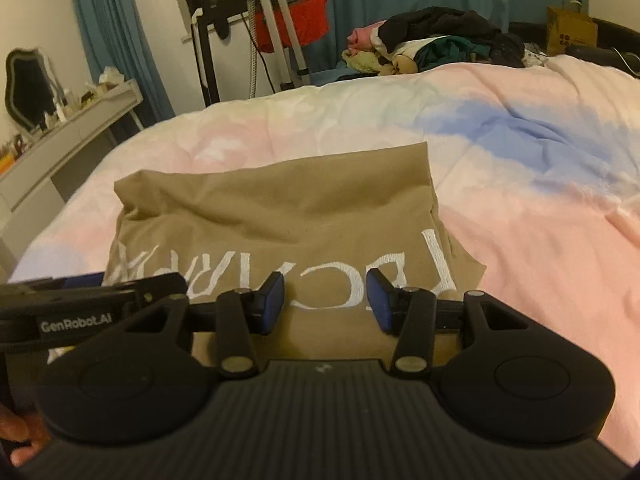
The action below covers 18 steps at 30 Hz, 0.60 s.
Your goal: Fold clothes
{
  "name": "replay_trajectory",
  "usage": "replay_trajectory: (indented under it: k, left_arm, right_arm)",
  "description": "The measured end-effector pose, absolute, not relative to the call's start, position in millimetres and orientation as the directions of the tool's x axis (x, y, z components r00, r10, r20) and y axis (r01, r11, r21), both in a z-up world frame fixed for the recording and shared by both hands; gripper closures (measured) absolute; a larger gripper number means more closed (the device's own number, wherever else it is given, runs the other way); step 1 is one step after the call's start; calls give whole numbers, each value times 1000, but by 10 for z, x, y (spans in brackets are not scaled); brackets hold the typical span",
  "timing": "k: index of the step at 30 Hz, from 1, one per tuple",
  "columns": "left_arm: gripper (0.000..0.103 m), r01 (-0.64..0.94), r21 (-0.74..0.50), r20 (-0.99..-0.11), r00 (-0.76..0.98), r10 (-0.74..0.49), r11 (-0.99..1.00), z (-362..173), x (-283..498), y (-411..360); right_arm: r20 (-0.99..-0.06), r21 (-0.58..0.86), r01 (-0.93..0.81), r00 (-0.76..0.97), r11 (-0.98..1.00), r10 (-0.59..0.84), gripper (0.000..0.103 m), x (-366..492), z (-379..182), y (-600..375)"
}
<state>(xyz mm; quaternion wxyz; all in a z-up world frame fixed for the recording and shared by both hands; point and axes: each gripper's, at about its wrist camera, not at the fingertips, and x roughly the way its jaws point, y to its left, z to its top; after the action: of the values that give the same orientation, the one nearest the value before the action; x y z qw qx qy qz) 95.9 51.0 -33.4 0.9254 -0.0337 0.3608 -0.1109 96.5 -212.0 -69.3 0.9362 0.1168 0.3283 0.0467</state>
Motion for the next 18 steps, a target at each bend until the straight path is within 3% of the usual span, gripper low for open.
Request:
replay_trajectory:
  k: [5,9,15,18]
  left_arm:
    - [16,224,-283,-589,727,-353,933,40,479,749]
    - [11,253,-388,-582,678,-449,886,-35,195,882]
    - [13,13,-624,-656,534,-533,781,-537,658,1051]
    - [20,-140,-704,-651,519,-554,696,-809,862,1174]
  right_arm:
    - [-585,321,23,791,947,179,54,811,-610,-2219]
    - [-575,378,48,795,925,193,53,724,-571,-2288]
    - [-565,428,73,800,901,204,54,654,-541,-2349]
    - [-564,444,81,799,892,208,55,649,-543,-2377]
